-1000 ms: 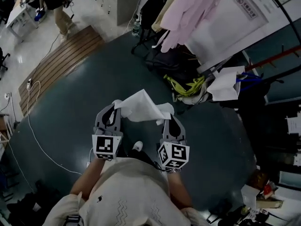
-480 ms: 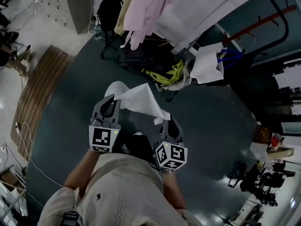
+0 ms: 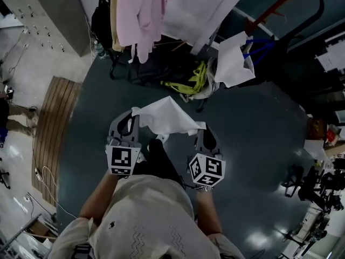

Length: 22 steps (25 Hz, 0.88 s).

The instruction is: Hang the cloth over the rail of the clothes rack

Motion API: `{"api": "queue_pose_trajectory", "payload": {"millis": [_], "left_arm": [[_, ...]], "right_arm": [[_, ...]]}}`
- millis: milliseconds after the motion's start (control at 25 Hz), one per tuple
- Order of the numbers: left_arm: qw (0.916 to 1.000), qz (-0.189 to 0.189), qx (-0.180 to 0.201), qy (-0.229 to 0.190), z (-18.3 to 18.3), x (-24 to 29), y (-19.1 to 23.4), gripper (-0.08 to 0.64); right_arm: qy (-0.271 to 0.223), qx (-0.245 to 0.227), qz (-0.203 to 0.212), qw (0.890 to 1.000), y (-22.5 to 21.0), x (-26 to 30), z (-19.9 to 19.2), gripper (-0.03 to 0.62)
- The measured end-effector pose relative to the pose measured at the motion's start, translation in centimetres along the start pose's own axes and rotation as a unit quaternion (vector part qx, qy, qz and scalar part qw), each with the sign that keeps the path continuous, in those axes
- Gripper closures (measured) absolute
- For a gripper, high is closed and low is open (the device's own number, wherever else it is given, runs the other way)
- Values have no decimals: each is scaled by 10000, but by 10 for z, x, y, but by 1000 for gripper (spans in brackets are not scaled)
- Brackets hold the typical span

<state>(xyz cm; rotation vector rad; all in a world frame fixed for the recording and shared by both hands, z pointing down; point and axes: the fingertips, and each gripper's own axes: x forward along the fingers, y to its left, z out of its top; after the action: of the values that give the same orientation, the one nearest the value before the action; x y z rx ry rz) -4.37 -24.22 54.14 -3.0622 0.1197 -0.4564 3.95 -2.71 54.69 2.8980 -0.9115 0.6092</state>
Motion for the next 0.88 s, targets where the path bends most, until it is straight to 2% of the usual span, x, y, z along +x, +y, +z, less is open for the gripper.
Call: {"api": "queue_pose_trajectory", "payload": {"millis": [200, 520, 640, 760, 880], "left_arm": [[9992, 38, 370, 155, 27, 54, 17, 545], [9979, 334, 558, -17, 85, 136, 48, 545], [9953, 449, 856, 19, 96, 155, 62, 545], [9934, 401, 1066, -102, 116, 179, 71, 545], [9939, 126, 1056, -293, 144, 203, 73, 545]], "right_arm": [[-63, 122, -55, 9999, -33, 54, 30, 571], [-221, -400, 127, 9989, -67, 123, 101, 571], [-203, -578, 43, 9981, -85, 134, 120, 571], [-184, -567, -101, 9982, -103, 147, 139, 571], [-197, -490, -218, 9984, -108, 159, 165, 571]]}}
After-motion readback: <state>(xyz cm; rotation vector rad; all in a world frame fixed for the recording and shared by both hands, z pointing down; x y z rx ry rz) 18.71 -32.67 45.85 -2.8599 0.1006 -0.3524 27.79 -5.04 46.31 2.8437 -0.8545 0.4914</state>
